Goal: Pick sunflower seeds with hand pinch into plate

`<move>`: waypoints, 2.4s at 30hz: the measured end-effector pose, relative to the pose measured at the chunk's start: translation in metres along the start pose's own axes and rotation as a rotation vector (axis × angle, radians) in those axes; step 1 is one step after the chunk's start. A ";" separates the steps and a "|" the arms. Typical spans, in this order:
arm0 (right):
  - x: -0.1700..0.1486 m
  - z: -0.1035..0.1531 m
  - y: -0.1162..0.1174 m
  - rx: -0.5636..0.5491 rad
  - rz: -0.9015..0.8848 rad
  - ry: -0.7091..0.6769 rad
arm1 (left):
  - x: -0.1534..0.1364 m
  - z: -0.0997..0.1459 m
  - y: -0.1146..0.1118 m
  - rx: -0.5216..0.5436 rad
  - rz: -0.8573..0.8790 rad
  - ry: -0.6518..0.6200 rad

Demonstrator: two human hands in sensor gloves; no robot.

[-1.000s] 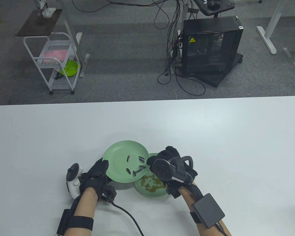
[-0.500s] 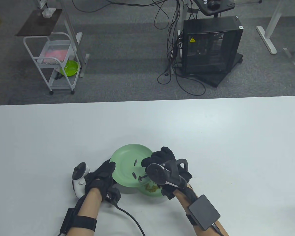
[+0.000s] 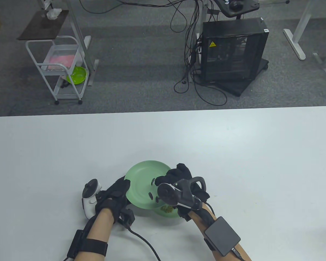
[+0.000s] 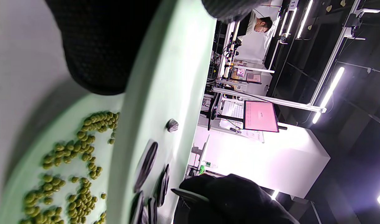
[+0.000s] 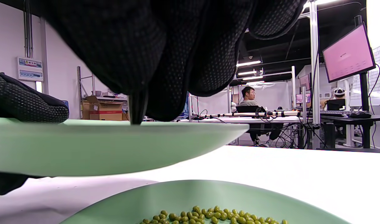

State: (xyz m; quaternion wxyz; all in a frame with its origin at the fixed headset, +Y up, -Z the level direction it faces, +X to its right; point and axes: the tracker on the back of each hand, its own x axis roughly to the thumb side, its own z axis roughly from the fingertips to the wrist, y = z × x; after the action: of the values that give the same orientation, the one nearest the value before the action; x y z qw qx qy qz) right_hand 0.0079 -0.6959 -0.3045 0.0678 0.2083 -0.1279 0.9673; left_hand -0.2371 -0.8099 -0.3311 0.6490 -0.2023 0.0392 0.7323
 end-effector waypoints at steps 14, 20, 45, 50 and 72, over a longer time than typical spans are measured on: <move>-0.002 0.000 -0.001 0.003 -0.008 0.010 | 0.000 0.000 0.000 -0.005 -0.002 -0.003; -0.007 0.000 -0.003 -0.006 -0.035 0.023 | 0.000 0.000 0.001 0.003 0.002 -0.006; -0.115 0.011 0.007 -0.014 -0.181 0.377 | 0.001 0.023 0.085 0.282 0.142 -0.017; -0.122 0.013 0.010 -0.002 -0.172 0.402 | -0.001 0.028 0.097 0.349 0.094 0.031; -0.119 0.012 0.014 -0.006 -0.177 0.383 | 0.022 0.041 0.098 0.427 -0.249 0.074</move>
State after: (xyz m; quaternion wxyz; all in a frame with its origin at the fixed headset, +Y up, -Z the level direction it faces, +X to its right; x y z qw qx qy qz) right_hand 0.1173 -0.7219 -0.3467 0.1761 0.0307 -0.0969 0.9791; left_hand -0.3433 -0.7912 -0.3217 0.7604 -0.0905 0.1914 0.6139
